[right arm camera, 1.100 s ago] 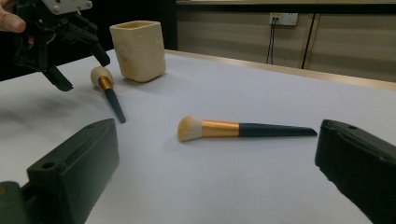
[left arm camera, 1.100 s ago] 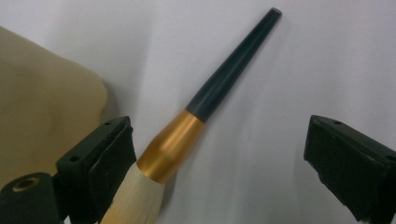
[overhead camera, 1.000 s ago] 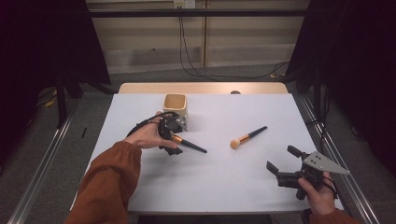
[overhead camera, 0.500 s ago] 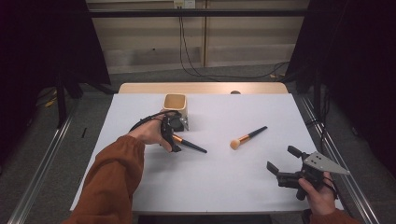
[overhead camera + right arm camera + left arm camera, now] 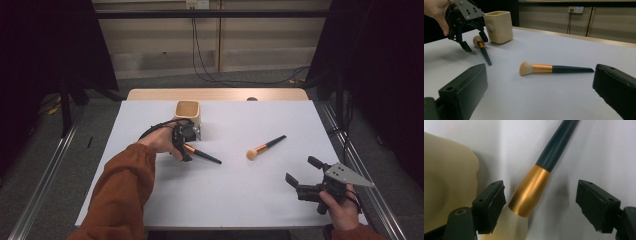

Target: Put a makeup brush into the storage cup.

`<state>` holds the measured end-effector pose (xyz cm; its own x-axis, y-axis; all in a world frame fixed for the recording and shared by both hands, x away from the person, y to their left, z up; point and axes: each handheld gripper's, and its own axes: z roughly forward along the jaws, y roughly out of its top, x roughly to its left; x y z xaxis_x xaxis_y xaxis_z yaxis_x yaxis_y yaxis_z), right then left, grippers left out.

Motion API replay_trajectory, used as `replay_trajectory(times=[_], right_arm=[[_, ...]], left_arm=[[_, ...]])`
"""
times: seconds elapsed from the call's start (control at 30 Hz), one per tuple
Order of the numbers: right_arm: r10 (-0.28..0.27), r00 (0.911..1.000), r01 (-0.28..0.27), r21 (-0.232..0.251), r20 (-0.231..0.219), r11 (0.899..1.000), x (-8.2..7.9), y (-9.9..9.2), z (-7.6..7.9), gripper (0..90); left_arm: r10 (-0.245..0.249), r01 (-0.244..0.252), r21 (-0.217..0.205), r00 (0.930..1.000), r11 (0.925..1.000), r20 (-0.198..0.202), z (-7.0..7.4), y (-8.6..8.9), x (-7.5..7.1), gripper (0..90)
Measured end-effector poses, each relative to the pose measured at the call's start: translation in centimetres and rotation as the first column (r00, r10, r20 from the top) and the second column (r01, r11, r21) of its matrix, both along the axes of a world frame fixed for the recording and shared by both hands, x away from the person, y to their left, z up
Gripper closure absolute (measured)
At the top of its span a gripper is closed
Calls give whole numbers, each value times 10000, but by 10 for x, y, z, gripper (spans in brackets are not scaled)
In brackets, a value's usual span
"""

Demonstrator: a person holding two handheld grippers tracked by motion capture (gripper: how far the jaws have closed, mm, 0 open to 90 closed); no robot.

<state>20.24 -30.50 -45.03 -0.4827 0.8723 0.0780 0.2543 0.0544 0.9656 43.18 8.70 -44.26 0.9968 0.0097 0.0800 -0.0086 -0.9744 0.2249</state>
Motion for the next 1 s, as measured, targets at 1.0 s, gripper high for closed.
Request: replay_trajectory(times=[1.0], right_arm=[[51, 10000, -51, 28, 11, 10000, -2, 0, 0, 0]], left_arm=[[563, -488, 585, 9892, 9971, -1356, -6, 1, 18, 593]])
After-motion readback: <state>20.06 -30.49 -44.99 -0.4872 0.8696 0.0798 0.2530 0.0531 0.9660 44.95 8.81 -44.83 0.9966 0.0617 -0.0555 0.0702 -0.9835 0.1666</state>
